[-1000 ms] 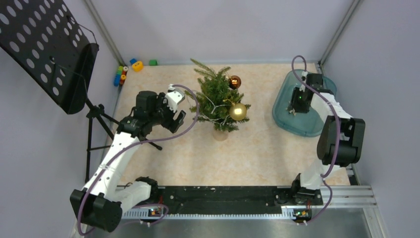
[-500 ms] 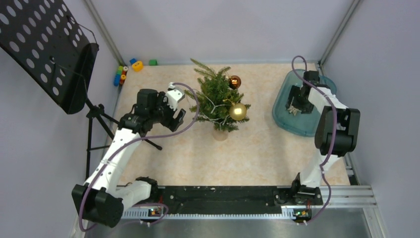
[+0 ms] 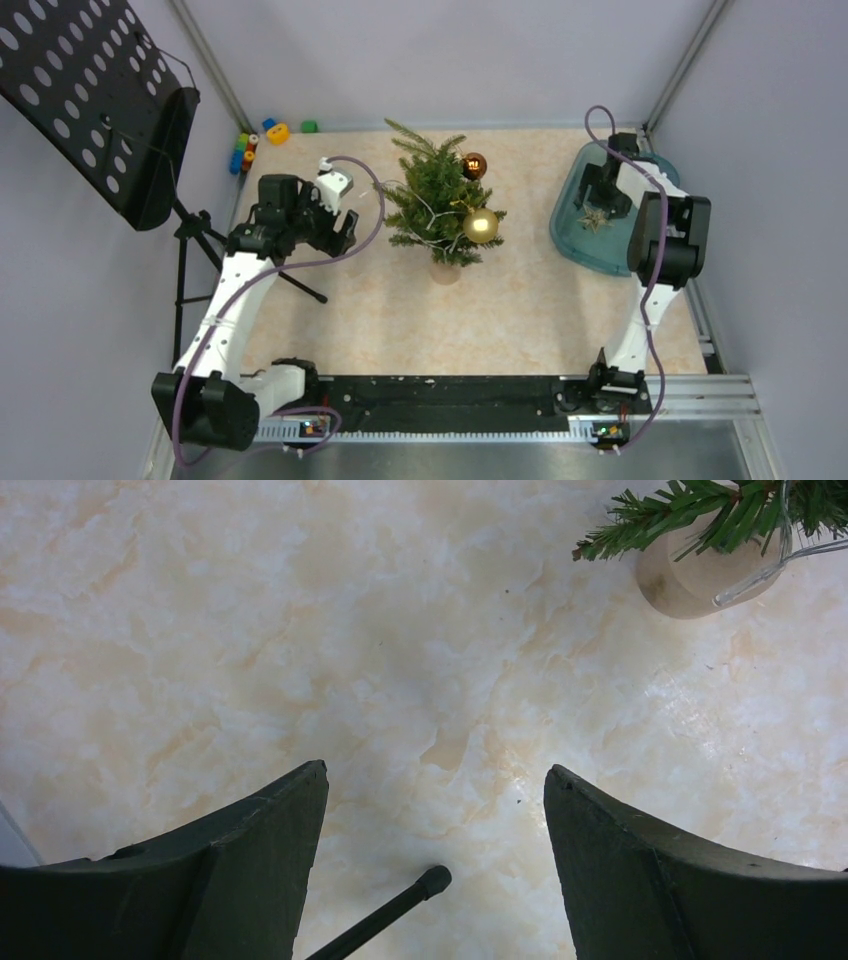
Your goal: Decorate the small christmas tree
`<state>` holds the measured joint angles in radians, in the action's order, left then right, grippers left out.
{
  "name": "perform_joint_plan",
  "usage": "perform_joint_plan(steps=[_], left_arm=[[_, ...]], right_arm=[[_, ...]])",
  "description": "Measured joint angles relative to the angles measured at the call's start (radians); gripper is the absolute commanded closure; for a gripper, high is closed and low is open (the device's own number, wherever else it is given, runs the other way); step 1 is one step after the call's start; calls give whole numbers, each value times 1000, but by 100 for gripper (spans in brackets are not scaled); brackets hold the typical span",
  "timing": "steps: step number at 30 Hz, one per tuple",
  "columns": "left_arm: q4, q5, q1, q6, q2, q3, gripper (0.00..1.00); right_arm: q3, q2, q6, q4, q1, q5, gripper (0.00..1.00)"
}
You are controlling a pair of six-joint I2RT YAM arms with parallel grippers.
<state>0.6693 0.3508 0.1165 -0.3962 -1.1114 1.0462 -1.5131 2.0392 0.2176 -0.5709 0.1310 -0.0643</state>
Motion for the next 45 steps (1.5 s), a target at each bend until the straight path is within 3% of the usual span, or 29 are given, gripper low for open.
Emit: perform_joint_plan(steps=[9, 17, 32, 40, 45], left_arm=[[21, 35, -36, 2, -8, 17, 16], [30, 53, -45, 2, -8, 18, 16], [35, 56, -45, 2, -8, 18, 16], [35, 57, -45, 2, -8, 18, 16], [35, 57, -45, 2, -8, 18, 16]], right_arm=[[-80, 70, -36, -37, -5, -13, 28], [-103, 84, -58, -44, -7, 6, 24], [-57, 40, -91, -90, -13, 21, 25], [-38, 30, -106, -129, -13, 30, 40], [-39, 30, -109, -134, -13, 35, 41]])
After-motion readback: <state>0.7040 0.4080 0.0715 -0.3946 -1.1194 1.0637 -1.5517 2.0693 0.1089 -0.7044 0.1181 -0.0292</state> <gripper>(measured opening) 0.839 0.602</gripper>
